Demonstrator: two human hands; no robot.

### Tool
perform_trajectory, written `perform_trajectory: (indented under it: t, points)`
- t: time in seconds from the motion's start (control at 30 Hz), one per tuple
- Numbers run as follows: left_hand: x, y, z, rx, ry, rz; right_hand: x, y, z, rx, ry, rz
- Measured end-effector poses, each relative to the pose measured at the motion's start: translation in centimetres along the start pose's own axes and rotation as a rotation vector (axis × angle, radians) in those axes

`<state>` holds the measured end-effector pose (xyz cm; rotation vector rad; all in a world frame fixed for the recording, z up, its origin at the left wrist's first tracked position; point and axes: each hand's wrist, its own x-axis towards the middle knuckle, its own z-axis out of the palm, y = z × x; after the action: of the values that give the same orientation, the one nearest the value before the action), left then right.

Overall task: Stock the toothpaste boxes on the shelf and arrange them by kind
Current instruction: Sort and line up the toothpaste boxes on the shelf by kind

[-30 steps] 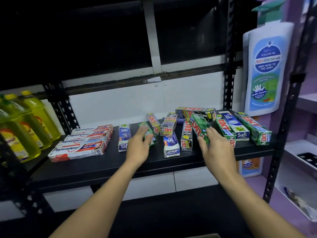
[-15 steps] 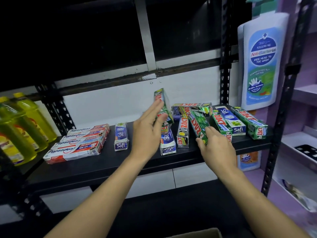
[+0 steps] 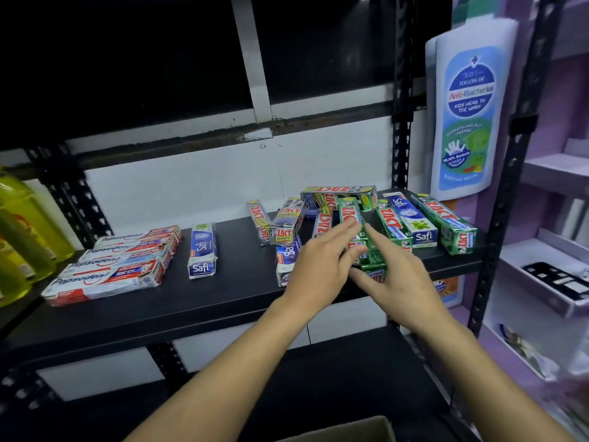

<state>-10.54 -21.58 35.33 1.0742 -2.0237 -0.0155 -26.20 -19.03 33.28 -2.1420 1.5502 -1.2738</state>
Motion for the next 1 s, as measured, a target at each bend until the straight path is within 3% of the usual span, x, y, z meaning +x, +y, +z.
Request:
perform_trajectory:
  t: [0.23,0.37,0.43,0.53,0.63,0.7,1.0]
  points:
    - [0.3,-0.5,-1.4,0.182,-0.001,0.042,0.4,-1.0,0.5,-0.058,0.088,0.013]
    - [-1.2,-2.2,-4.6,0.304,0.204,0.13,-0.2,-2.1,0.2,-0.083,0.169,0.076]
    - [-2.2,-4.0,-6.5,0.349,0.285,0.076,0.0,-3.1,0.1,-0.109,0.216,0.038]
    - [-3.7,-7.8,-9.2,0.417,0.299,-0.158,0.4,-5.0,0.6,-0.141,0.221,-0.062]
    - [-5.4,-11.8,-11.5,0.584,0.167,-0.46,0.8,-7.2,2.0,-0.163,0.189,-0.151]
    - [-6.9,-13.8,-12.4,0.651,0.092,-0.544,1.0,-8.6,3.4,-0.173,0.158,-0.231]
    - [-9.7,-13.9,-14.6,0.485,0.198,-0.487,2.6,-13.9,10.4,-0.288,-0.156,-0.477]
